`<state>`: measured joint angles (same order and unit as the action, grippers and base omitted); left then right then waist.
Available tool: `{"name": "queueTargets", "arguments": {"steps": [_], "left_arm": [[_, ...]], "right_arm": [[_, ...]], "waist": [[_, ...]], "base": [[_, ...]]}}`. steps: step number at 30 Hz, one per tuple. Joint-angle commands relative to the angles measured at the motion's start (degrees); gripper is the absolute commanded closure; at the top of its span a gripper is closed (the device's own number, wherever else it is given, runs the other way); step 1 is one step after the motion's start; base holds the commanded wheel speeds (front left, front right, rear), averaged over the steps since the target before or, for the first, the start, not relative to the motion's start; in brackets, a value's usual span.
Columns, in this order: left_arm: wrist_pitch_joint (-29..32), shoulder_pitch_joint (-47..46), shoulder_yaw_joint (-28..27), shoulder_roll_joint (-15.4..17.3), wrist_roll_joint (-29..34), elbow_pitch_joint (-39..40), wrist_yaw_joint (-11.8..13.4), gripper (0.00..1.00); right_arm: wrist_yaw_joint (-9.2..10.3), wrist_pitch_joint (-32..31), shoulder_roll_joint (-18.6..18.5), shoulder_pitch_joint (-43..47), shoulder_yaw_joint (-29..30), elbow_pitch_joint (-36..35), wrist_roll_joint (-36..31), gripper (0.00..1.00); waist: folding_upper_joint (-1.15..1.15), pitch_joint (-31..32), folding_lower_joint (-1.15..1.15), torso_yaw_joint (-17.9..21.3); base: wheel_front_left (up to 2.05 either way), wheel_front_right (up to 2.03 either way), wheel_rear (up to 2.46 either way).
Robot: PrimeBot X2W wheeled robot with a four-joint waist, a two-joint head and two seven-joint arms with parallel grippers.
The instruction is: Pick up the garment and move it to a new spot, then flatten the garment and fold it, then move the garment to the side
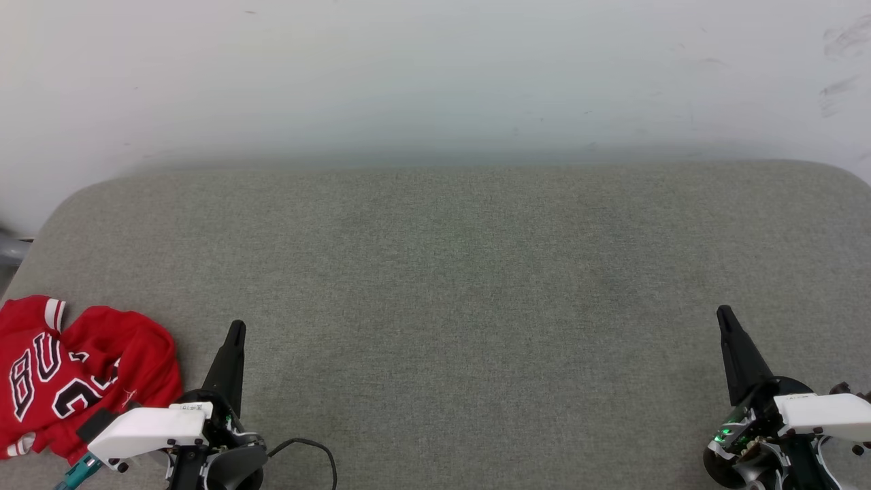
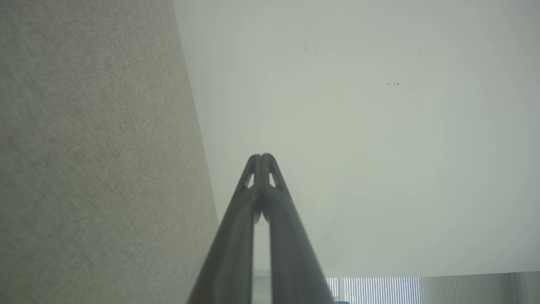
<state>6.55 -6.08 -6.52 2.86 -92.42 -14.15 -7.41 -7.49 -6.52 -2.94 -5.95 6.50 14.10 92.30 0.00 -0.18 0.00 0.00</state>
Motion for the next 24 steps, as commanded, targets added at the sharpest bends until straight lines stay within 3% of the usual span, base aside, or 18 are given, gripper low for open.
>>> {"name": "queueTargets", "arguments": {"steps": [1,24], "left_arm": [[0.1,-0.2,-0.1,0.0,0.0,0.2,-0.2,1.0],[0.1,-0.2,-0.1,0.0,0.0,0.2,-0.2,1.0]], "right_arm": [[0.0,-0.1,0.2,-0.6,0.0,0.0,0.2,1.0],[0.0,-0.1,0.2,-0.6,0.0,0.0,0.2,1.0]], "waist": [[0.0,0.0,0.0,0.0],[0.0,0.0,0.0,0.0]], "base": [[0.0,0.0,0.0],[0.0,0.0,0.0]]}}
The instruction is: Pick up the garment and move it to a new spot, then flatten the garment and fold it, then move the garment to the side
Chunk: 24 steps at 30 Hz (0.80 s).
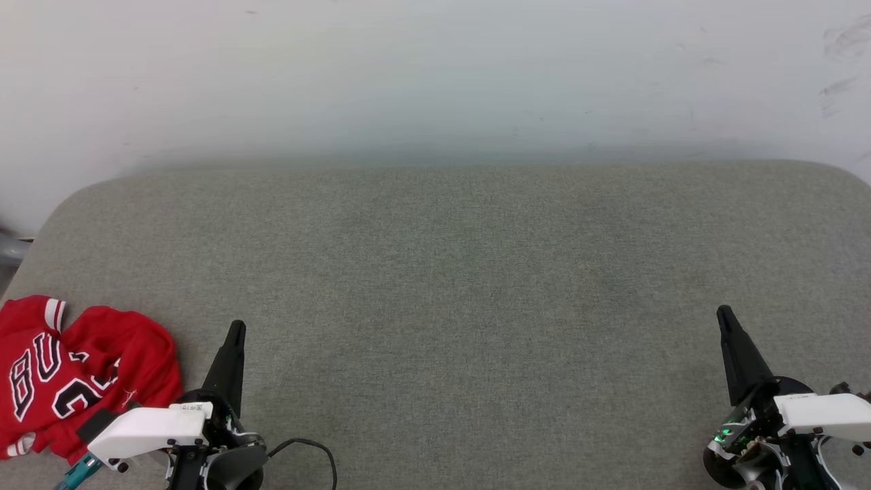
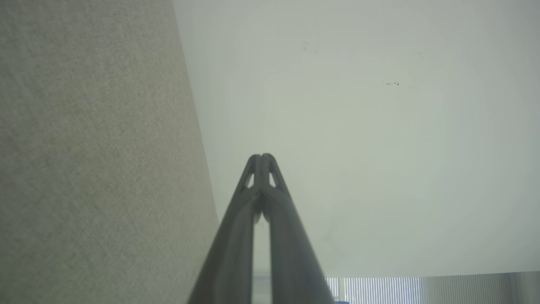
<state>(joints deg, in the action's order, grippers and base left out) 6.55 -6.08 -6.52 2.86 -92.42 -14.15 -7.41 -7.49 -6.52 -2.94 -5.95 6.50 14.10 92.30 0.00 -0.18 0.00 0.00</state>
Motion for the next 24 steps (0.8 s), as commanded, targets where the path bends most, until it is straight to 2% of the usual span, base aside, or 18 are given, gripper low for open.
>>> {"name": "queueTargets", "arguments": {"steps": [1,10,11,14,24], "left_arm": [[0.1,-0.2,-0.1,0.0,0.0,0.2,-0.2,1.0],[0.1,-0.2,-0.1,0.0,0.0,0.2,-0.2,1.0],[0.0,0.0,0.0,0.0,0.0,0.0,0.0,0.0],[-0.1,0.7,0.3,-0.1,0.0,-1.0,0.0,0.0],[-2.1,1.1,3.5,-0.1,-0.3,1.9,0.0,0.0]], "right_arm": [[0.0,-0.1,0.2,-0.6,0.0,0.0,0.2,1.0],[0.0,-0.1,0.2,-0.6,0.0,0.0,0.2,1.0],[0.0,0.0,0.0,0.0,0.0,0.0,0.0,0.0],[0.0,0.1,0.1,0.9,-0.1,0.9,0.0,0.0],[0.0,2.8,0.0,2.4,-2.1,-2.5,-1.0,0.0]], "waist": [[0.0,0.0,0.0,0.0],[0.0,0.0,0.0,0.0],[0.0,0.0,0.0,0.0],[0.0,0.0,0.0,0.0],[0.0,0.0,0.0,0.0]], "base": [[0.0,0.0,0.0],[0.0,0.0,0.0],[0.0,0.0,0.0],[0.0,0.0,0.0],[0.0,0.0,0.0]]}}
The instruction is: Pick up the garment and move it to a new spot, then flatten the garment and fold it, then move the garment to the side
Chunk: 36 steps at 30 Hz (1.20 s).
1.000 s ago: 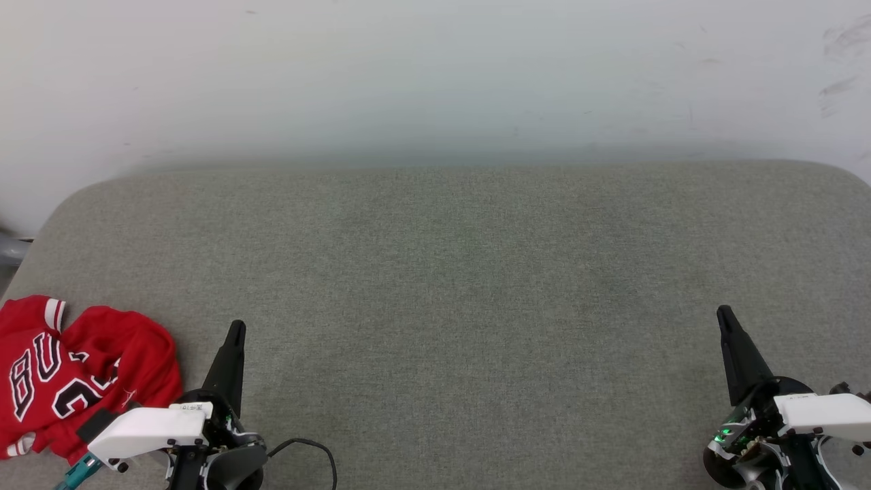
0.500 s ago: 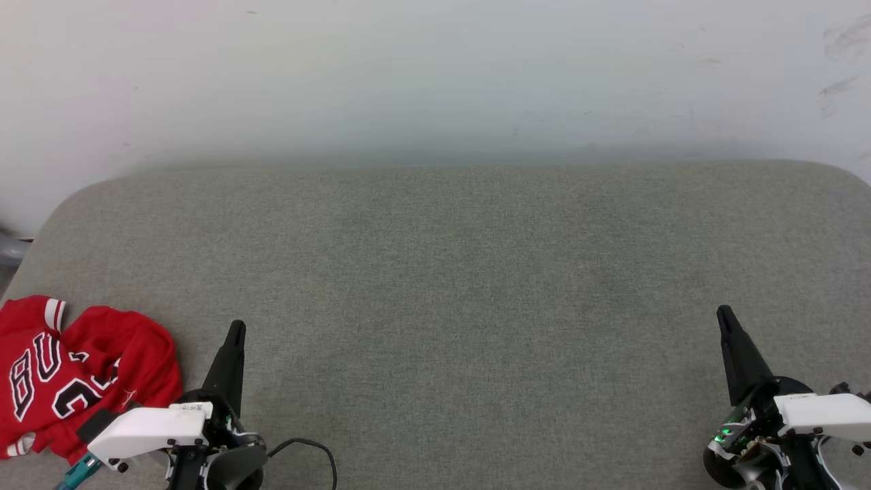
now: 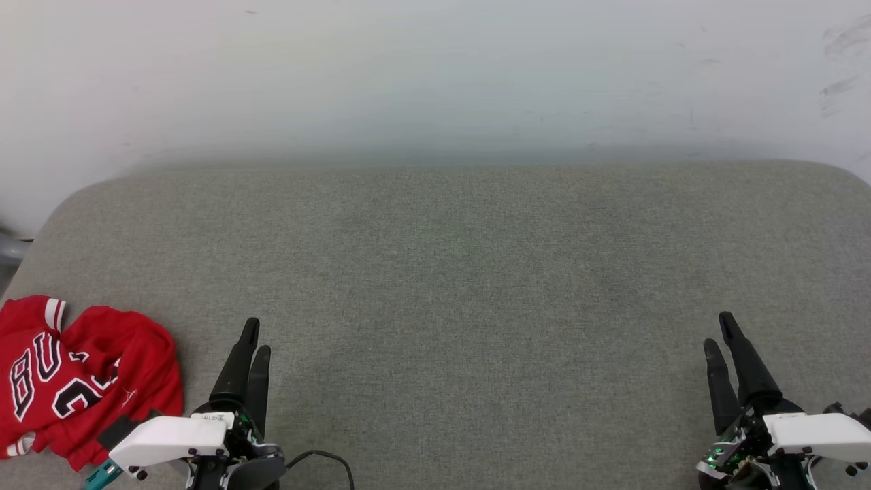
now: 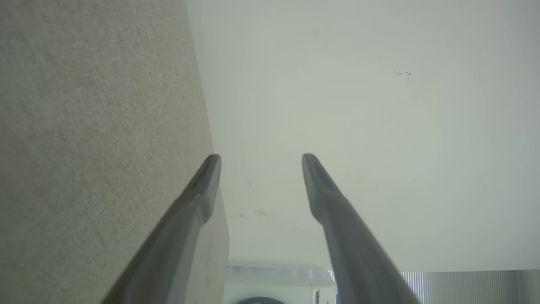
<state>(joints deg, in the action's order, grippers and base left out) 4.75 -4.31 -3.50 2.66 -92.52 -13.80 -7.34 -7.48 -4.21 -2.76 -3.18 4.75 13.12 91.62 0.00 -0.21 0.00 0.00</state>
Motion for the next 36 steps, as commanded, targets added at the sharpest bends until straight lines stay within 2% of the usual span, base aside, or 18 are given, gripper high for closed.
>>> {"name": "queueTargets", "arguments": {"steps": [1,14,18,24,36], "left_arm": [[-0.4,-0.7,0.8,0.1,-0.3,1.9,-0.1,0.0],[-3.1,0.4,3.5,0.1,0.4,6.7,-0.1,0.0],[-4.5,0.5,4.4,0.4,2.0,8.1,-0.1,0.0],[-7.0,0.3,6.9,2.5,9.2,8.6,-0.1,0.0],[-9.4,1.3,4.9,0.7,29.4,10.0,-0.1,0.0]], "right_arm": [[-0.01,0.8,-0.2,-0.2,-0.5,-1.8,-0.4,0.0],[-0.01,4.1,-0.9,0.9,-2.7,-5.8,-1.7,0.0],[-0.01,5.1,-1.5,1.1,-2.9,-6.4,-3.9,0.0],[-0.01,6.5,-2.3,1.0,-2.9,-6.5,-13.5,0.0],[-0.02,8.9,-1.4,1.6,-3.3,-8.1,-37.6,0.0]], "waist": [[0.0,0.0,0.0,0.0],[0.0,0.1,0.0,-0.2],[0.0,0.1,0.0,-0.2],[0.0,0.2,0.0,-0.3],[0.0,0.3,0.0,-0.5]], "base": [[0.0,0.0,0.0],[0.0,0.0,0.0],[0.0,0.0,0.0],[0.0,0.0,0.0],[0.0,0.0,0.0]]}}
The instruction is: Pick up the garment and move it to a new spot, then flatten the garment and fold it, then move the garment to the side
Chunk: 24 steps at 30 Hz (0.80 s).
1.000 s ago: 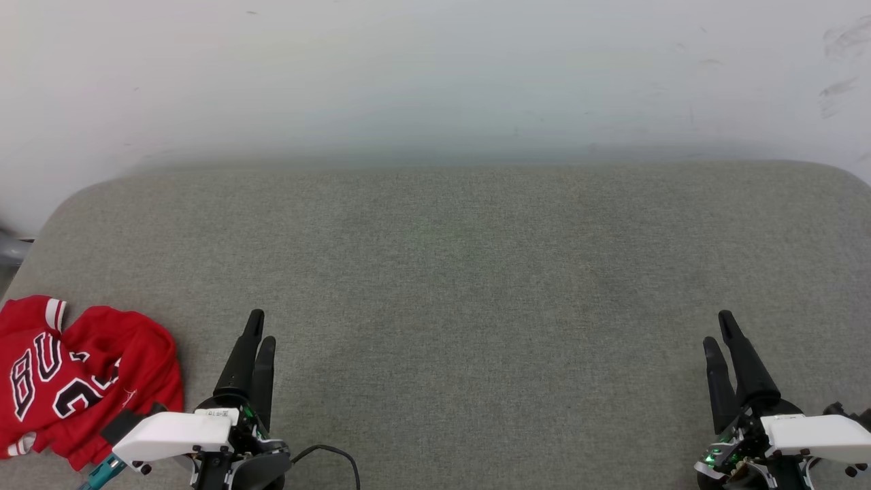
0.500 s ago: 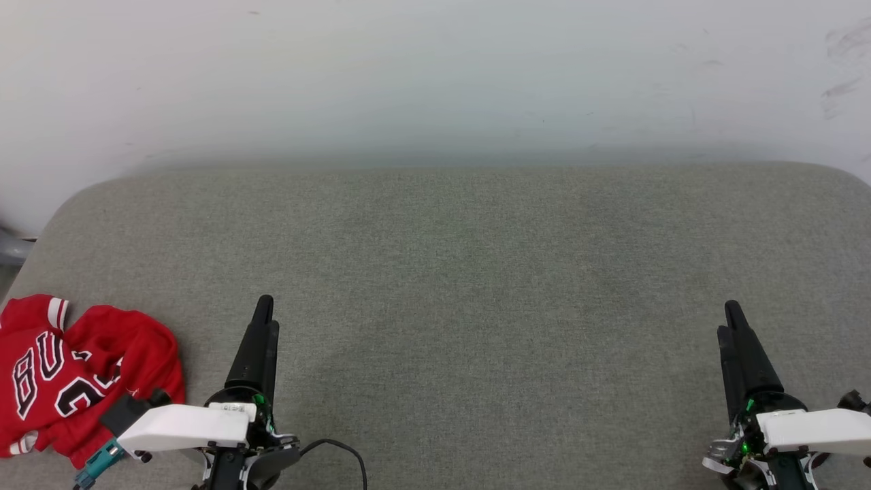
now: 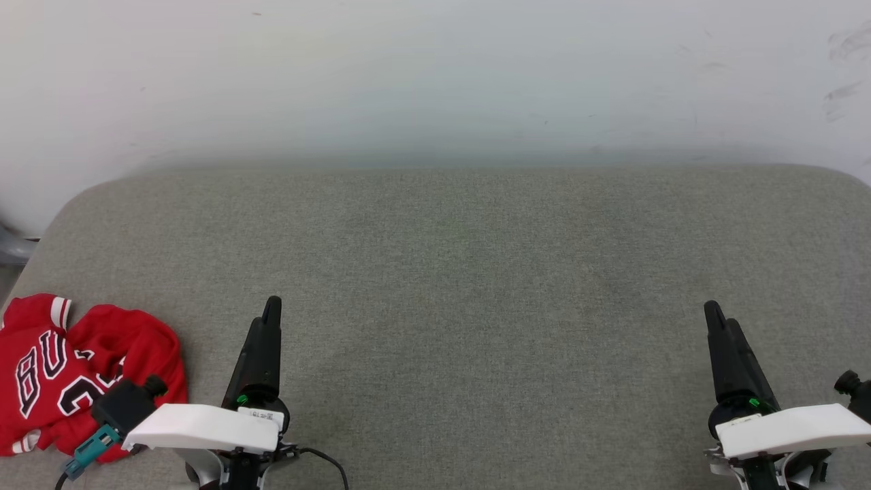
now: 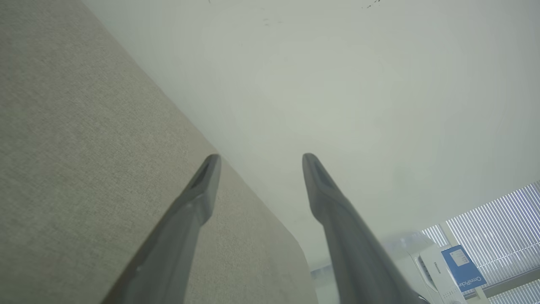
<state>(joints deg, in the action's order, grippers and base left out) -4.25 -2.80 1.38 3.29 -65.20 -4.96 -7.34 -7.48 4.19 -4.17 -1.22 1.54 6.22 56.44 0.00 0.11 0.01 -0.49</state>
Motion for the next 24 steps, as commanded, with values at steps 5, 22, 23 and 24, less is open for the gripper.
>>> {"name": "queueTargets", "arguments": {"steps": [5,22,23,24], "left_arm": [[-1.3,0.0,0.2,-0.2,8.9,1.8,-0.1,0.0],[-4.2,0.7,2.0,1.3,31.2,0.8,-0.1,0.0],[-4.3,0.8,1.9,1.4,32.5,0.6,-0.1,0.0],[-4.5,0.8,1.9,1.5,33.7,0.4,-0.1,0.0]], "right_arm": [[-0.02,1.4,0.3,0.2,-0.3,-1.7,-10.4,0.0],[-0.02,0.4,-0.1,1.0,-0.6,-3.3,-31.4,0.0],[-0.02,0.4,0.0,1.1,-0.6,-3.4,-32.5,0.0],[-0.02,0.3,0.1,1.2,-0.5,-3.5,-33.6,0.0]], "waist": [[0.0,0.1,-0.01,-0.1],[0.0,0.4,-0.01,0.0],[0.0,0.4,-0.01,0.0],[0.0,0.4,-0.01,0.0]], "base": [[0.0,0.0,0.0],[0.0,0.0,0.0],[0.0,0.0,0.0],[0.0,0.0,0.0]]}}
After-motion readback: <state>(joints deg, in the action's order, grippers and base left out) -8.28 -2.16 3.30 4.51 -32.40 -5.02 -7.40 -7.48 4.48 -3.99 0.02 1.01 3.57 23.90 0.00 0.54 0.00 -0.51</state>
